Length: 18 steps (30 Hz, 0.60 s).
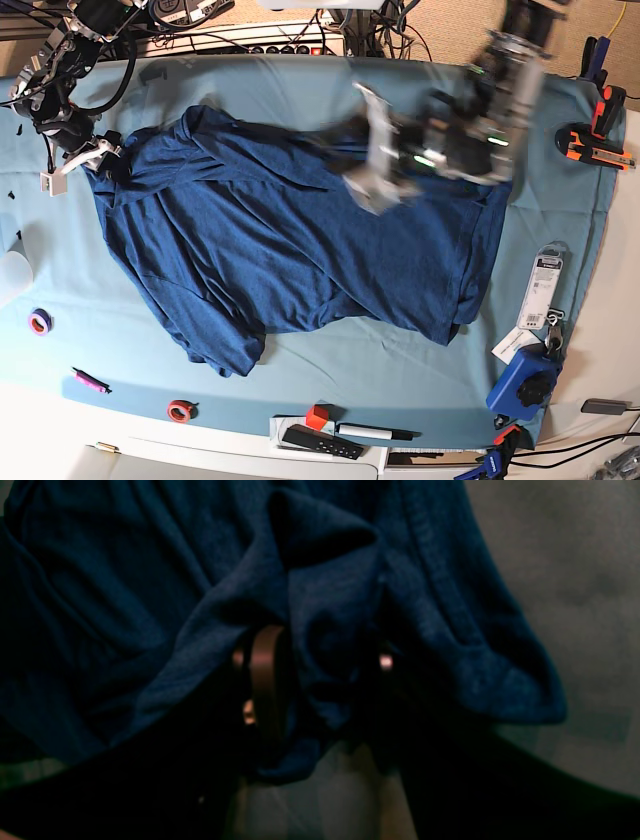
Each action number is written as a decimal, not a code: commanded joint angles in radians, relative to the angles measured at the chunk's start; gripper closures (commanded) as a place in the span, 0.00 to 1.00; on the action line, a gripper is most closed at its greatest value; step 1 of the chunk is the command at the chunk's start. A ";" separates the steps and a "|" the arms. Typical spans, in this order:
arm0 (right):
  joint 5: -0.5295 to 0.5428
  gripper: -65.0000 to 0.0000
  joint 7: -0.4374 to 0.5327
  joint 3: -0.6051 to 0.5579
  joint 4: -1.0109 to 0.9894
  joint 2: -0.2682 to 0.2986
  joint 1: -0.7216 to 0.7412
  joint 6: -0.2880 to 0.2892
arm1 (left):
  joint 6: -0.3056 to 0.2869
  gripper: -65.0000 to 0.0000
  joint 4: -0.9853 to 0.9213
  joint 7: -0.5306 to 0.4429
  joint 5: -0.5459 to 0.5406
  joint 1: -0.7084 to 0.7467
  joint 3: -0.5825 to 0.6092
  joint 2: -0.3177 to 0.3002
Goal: Layout the t-shirt on the table in an organized manner, then fold the t-shirt properly
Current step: 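Release the shirt with the left gripper and swing it over the shirt, then lower the left gripper onto the shirt middle and grasp the fabric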
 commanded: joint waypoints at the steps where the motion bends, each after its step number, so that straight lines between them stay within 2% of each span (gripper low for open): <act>1: -0.015 0.64 -0.010 0.003 0.010 0.019 0.002 -0.005 | -0.007 0.57 0.019 -0.039 0.010 -0.019 0.037 0.020; 5: -0.016 0.64 -0.010 0.003 0.010 0.018 0.003 -0.005 | 0.007 0.57 0.019 -0.055 0.132 -0.038 0.191 0.093; 12: -0.019 0.64 -0.011 0.003 0.010 0.016 0.002 -0.005 | 0.142 0.57 0.002 -0.203 0.453 -0.048 0.404 0.182; 18: -0.018 0.64 -0.011 0.003 0.010 0.016 0.000 -0.005 | 0.239 0.57 -0.051 -0.276 0.590 -0.083 0.509 0.203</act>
